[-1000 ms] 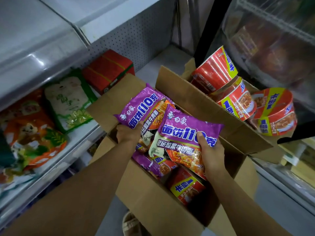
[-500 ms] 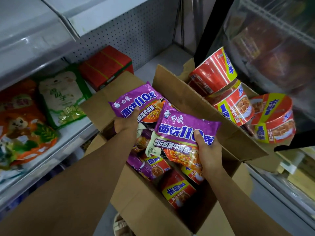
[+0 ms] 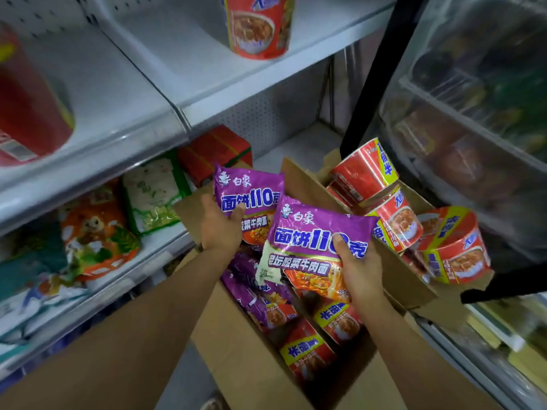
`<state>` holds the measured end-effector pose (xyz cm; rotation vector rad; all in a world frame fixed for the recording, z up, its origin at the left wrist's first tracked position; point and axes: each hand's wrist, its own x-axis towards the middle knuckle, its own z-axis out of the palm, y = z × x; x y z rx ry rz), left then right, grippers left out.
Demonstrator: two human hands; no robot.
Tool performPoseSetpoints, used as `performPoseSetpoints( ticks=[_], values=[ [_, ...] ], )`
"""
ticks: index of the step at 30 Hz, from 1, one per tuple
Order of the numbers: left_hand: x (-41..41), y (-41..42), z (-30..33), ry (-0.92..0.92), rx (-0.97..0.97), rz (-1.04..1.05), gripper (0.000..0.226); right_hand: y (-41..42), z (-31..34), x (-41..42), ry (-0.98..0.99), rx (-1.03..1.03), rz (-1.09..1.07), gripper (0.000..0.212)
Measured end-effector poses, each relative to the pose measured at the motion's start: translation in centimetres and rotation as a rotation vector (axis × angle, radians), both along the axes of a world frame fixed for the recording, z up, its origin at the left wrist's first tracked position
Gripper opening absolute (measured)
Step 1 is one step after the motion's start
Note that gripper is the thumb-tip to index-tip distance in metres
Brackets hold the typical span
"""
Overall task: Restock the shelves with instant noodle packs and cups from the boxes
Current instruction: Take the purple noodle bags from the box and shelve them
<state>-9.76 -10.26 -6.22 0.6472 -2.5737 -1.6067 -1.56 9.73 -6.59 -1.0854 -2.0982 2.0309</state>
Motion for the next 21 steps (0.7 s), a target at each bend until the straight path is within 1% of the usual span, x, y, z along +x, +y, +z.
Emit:
performPoseSetpoints(
  ticks=[3, 7, 14, 21],
  values=[
    [1.1, -1.4, 2.4, 0.031, -0.037, -0.049, 0.044, -0.3, 1.8, 0.1, 0.028, 0.024, 0.033, 0.032],
    [2.8, -3.6, 6.4, 0.118, -0.093, -0.067, 0.039, -1.2, 5.0, 0.3, 0.083, 0.024, 0.071, 0.04],
    [6.0, -7.9, 13.8, 0.228, -0.18, -0.06, 0.039, -4.7, 11.7, 1.0, 0.223, 0.04, 0.126, 0.027],
    [10.1, -12.8, 21.2, 0.376, -0.254, -0.032, 0.041, -8.8, 18.5, 2.4, 0.364, 0.06, 0.185, 0.024]
  ],
)
